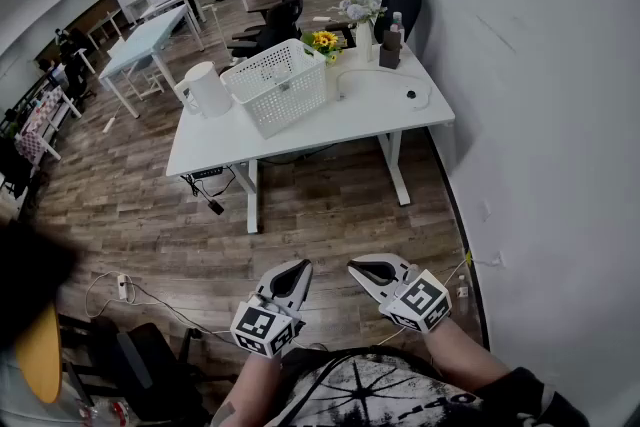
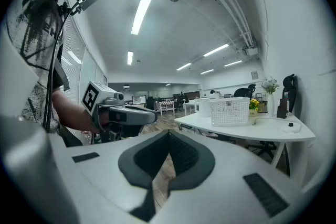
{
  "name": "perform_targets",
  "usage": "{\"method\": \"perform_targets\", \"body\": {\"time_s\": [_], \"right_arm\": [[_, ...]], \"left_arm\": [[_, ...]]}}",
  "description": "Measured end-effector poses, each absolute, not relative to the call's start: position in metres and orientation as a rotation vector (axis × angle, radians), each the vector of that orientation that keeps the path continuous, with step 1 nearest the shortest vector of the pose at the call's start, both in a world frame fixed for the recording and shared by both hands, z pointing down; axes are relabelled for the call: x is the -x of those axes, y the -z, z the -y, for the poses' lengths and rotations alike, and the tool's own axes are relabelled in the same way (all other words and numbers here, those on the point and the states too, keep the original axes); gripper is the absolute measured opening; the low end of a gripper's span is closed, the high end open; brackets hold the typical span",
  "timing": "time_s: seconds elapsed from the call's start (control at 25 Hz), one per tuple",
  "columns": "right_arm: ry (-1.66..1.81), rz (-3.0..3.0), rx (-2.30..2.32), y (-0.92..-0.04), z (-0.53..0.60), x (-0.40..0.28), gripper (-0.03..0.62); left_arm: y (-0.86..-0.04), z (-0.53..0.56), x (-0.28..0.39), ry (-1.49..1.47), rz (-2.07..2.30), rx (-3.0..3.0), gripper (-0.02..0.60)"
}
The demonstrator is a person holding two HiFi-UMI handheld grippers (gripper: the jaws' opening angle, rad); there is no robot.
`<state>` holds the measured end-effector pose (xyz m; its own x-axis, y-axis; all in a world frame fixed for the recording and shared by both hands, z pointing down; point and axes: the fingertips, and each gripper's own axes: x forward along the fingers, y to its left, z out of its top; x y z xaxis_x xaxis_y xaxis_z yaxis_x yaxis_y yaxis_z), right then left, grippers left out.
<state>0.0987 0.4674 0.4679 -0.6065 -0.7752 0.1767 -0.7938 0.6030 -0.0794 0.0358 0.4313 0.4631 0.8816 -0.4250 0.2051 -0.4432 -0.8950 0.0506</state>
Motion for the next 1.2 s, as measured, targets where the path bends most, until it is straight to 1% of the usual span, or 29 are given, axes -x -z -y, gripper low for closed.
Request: {"method": "perform_targets", "body": {"time_s": [1.2], "right_arm": [[-0.297, 2.787, -1.337, -0.471, -0.476, -0.099, 0.023]], "left_arm": [[-0.482, -0.443, -0.029, -0.320, 0.695, -2.907, 0.009]]}}
